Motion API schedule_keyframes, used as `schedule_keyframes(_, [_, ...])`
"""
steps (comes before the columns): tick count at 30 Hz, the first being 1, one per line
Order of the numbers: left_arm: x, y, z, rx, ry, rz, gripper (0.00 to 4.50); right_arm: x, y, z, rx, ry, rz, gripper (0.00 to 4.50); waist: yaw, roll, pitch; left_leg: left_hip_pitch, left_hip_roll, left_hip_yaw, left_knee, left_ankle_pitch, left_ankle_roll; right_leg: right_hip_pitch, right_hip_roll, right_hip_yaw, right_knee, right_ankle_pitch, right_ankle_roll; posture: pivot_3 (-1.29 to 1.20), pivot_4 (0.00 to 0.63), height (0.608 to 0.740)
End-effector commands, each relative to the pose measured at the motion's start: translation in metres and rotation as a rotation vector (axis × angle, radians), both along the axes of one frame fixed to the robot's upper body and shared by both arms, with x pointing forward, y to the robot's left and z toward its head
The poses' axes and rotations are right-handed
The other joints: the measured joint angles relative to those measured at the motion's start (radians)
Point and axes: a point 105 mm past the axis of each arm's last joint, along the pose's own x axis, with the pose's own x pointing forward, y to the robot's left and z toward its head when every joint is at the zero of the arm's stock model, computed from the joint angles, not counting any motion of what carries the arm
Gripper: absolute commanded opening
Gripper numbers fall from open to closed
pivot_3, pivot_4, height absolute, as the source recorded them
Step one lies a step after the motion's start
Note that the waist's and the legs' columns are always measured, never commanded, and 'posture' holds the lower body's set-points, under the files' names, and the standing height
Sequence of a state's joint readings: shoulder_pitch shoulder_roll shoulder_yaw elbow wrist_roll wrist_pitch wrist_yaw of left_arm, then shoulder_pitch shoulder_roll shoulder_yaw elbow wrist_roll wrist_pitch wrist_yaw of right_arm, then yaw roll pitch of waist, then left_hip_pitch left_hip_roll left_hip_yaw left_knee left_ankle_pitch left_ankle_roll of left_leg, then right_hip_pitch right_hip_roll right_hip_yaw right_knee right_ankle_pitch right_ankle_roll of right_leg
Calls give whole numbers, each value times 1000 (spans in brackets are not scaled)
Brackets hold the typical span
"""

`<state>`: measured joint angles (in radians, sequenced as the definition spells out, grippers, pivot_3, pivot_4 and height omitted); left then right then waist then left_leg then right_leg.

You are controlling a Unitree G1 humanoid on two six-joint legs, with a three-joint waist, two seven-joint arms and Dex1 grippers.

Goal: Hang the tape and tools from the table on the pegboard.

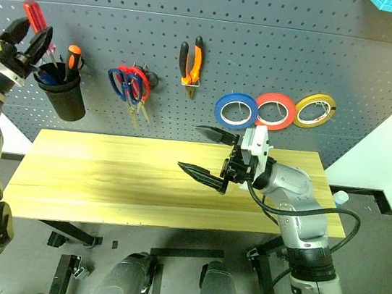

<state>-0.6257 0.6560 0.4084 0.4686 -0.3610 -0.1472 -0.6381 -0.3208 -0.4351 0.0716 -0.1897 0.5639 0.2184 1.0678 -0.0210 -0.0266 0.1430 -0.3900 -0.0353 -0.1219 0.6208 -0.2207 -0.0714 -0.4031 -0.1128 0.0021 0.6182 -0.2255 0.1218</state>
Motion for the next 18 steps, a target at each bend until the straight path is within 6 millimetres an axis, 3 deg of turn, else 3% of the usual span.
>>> schedule_keyframes(1, [-8, 8, 23, -16, -96, 45, 3679, -2, -4, 7, 8, -38, -7, 4500, 0, 0, 0, 0, 0, 0, 1, 0, 0, 0, 0, 0, 1, 0, 0, -50, 40, 740])
schedule_keyframes(2, [-9, 8, 25, -37, -101, 44, 3992, -2, -4, 7, 7, -38, -8, 4500, 0, 0, 0, 0, 0, 0, 2, 0, 0, 0, 0, 0, 1, 0, 0, -50, 41, 740])
schedule_keyframes(9, [-32, -8, 45, -98, -131, -58, 3992, -2, -6, 5, -2, -38, -14, 4500, -5, 0, 0, 0, 0, 0, 6, 0, 0, 2, 0, 0, 1, 2, 1, -47, 45, 740])
schedule_keyframes(13, [-57, -34, 21, 27, -25, -171, 3992, -2, -12, 0, -19, -33, -33, 4500, -23, 5, -4, 1, 0, 0, 6, 0, 0, 4, 0, 1, 1, 2, 1, -38, 49, 740])
schedule_keyframes(18, [-85, -58, -51, 185, 217, -246, 3992, 3, -32, -26, -126, -11, -112, 4500, -25, 7, -5, 3, 1, 1, 6, 0, 0, 5, 1, 3, 0, 1, -4, -29, 55, 740])
